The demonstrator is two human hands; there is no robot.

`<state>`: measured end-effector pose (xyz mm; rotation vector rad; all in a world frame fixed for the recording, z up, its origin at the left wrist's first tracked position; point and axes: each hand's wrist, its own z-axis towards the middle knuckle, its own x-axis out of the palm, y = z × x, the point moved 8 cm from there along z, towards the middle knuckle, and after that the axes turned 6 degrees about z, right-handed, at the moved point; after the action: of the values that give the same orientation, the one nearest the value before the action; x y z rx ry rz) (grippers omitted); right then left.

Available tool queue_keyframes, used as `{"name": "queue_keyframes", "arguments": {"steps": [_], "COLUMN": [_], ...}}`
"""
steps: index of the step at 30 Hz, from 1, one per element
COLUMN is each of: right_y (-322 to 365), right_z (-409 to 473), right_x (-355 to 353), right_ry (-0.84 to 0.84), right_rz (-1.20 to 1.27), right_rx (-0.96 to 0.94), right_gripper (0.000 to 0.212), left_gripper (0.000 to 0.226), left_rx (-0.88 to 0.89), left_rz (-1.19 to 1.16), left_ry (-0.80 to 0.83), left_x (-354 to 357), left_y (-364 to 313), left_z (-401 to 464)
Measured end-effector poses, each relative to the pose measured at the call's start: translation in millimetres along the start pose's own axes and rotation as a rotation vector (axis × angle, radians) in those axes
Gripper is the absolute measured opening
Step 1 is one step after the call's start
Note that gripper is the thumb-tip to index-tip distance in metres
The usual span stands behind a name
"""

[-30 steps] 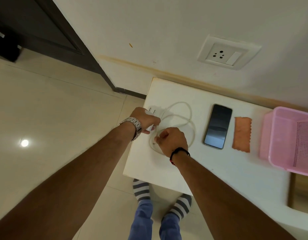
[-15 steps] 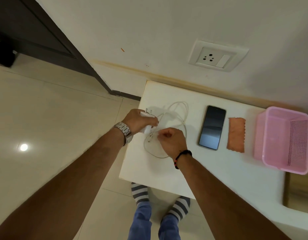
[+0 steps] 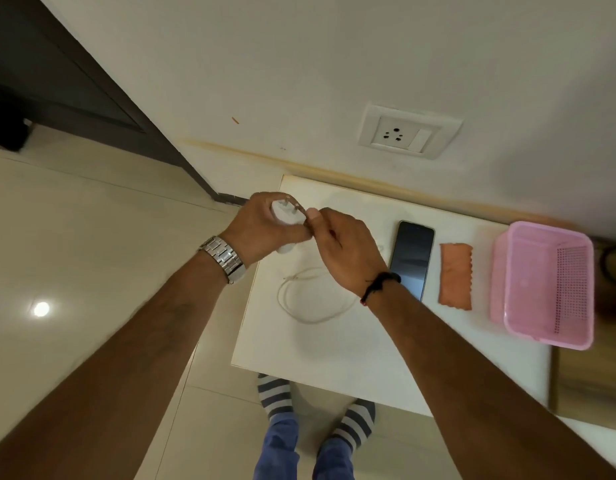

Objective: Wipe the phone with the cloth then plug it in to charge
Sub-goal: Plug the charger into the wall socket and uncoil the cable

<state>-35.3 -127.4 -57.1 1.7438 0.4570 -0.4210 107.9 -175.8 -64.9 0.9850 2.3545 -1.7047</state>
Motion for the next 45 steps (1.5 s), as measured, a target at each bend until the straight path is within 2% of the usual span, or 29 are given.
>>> {"name": "queue_keyframes", "arguments": {"steps": [2,4,6,8,10,12,16,19,23,32,42,45], "right_y": [-7.7,-15.8,-21.3,-22.1,-18.9,-13.5,3.0,10.1,22.5,24.9,24.7,23.7], "right_z": [1.8,-2.5,-10.3,-20.1,-29.4,-36.4,-45.1,-49.6,-50.2,-46.3,-46.8,-46.7], "right_x": [-8.6,-14.1,-14.0,-14.4,-17.3,-23.8,-34.5,-41.2,-48.7,-46.7,-46.1,-45.4], "right_ry": [-0.028,-0.023,-0.006,-0.003,-0.005,-0.028,-0.049,-0.085,-0.124,-0.128,-0.134,-0.145], "right_rz": [0.014,0.142,0.371,0.532,0.586,0.544,0.485,0.512,0.416,0.425,0.402,0.411], "right_rx": [0.073,0.153,0.245,0.322,0.367,0.370,0.309,0.313,0.272,0.342,0.341,0.352], "right_gripper": [0.056,0.047,0.038,0.035,0.035,0.039,0.033,0.034,0.037,0.041,0.040,0.039], "left_gripper": [0.028,0.039,0.054,0.048,0.039,0.040,0.022,0.029,0.032,0.030,0.032,0.022], "left_rx": [-0.156,-0.354,-0.500,-0.553,-0.575,-0.577,-0.524,-0.520,-0.505,-0.472,-0.386,-0.355], "left_rz": [-0.208,-0.520,-0.733,-0.861,-0.931,-0.928,-0.907,-0.972,-1.028,-0.982,-0.935,-0.893], "left_ry": [-0.146,-0.207,-0.171,-0.098,-0.092,-0.148,-0.180,-0.178,-0.133,-0.029,-0.108,-0.139], "left_x": [-13.4,-15.7,-10.1,-3.5,1.4,2.9,6.7,10.2,20.3,41.4,30.7,25.4], "left_y": [8.6,19.2,24.2,21.0,18.3,17.6,11.0,5.4,-4.4,-19.7,-24.7,-25.2], "left_z": [1.6,-1.7,-3.4,-3.3,-2.9,-3.2,-1.2,-1.6,-6.0,-17.1,-22.0,-22.4]}}
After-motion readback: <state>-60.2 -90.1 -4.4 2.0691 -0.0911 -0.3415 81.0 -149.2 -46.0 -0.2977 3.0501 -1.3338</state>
